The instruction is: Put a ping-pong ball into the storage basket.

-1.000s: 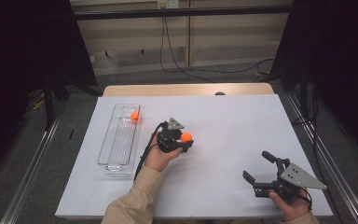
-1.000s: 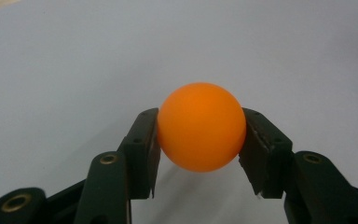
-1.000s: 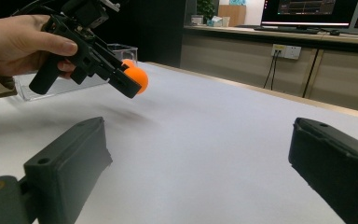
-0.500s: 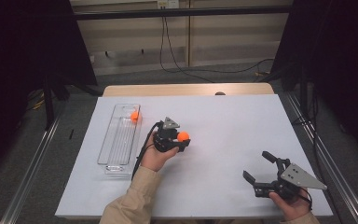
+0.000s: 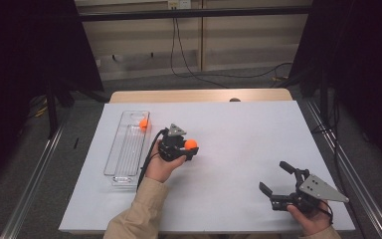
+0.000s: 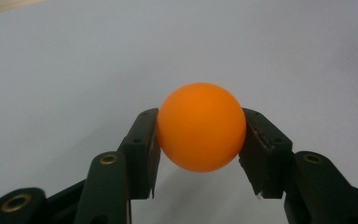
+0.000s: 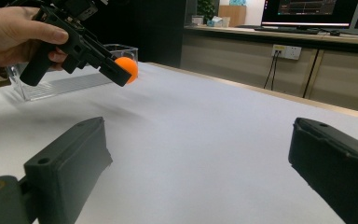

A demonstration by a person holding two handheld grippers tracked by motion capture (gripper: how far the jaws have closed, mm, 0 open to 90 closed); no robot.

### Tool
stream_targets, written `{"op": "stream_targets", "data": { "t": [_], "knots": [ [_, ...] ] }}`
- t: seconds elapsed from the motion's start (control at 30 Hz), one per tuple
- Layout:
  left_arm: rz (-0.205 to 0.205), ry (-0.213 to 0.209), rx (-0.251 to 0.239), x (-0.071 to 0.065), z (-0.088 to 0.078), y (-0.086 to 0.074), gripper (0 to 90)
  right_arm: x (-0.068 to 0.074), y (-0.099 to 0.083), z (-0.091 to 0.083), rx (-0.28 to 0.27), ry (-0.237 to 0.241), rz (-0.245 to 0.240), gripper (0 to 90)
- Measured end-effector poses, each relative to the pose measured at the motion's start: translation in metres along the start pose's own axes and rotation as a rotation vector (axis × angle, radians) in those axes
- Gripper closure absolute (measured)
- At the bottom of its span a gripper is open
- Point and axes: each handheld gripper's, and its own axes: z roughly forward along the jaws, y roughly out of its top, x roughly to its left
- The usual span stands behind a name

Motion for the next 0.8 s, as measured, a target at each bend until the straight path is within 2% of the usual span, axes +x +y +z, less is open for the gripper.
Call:
{"op": "stream_targets", "data": {
  "t": [0.8],
  "knots": [
    [-0.038,0.019,-0.018,0.009,-0.015,0.001,50.8,0.000,0.000,0.000,0.000,0.004,-0.001,4.0]
  ]
}}
